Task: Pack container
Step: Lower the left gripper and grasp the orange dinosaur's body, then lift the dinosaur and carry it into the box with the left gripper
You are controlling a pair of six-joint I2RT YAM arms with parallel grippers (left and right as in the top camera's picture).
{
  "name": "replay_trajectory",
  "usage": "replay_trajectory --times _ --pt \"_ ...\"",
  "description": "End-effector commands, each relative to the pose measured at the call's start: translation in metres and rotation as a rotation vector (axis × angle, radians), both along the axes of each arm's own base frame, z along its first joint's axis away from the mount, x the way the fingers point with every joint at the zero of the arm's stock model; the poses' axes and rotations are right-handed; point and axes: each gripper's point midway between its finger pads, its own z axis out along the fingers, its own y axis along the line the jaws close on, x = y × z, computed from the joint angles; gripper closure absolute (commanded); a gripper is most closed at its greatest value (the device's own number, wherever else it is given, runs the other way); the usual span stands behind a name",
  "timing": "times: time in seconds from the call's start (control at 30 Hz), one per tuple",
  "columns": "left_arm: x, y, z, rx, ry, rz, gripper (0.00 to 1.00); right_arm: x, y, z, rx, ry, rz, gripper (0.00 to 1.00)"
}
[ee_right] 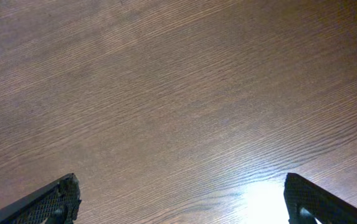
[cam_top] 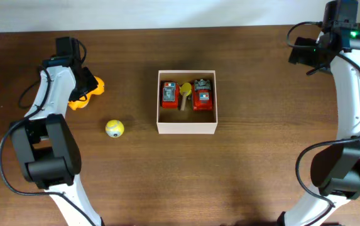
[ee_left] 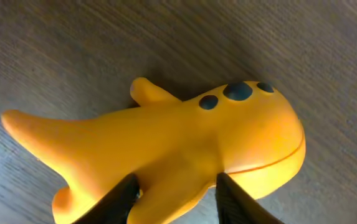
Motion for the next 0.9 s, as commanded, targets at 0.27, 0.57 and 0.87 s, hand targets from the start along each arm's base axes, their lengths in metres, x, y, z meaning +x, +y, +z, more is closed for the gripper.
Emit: replay_trajectory --times 0.27,0.57,0.87 --pt "0.004 0.003 -0.003 0.003 -0.002 -0.005 0.82 -0.001 -0.003 -0.003 -0.001 0.005 -0.018 0.01" --pt "0.018 -0.018 0.026 -0.065 -0.054 -0.052 0.89 0.000 -0.003 -0.003 -0.001 0.005 -0.018 0.01" --pt "0.030 -0.037 0.091 -0.028 -0.097 -0.205 0.89 -0.001 -0.003 -0.003 -0.001 0.005 -0.018 0.01"
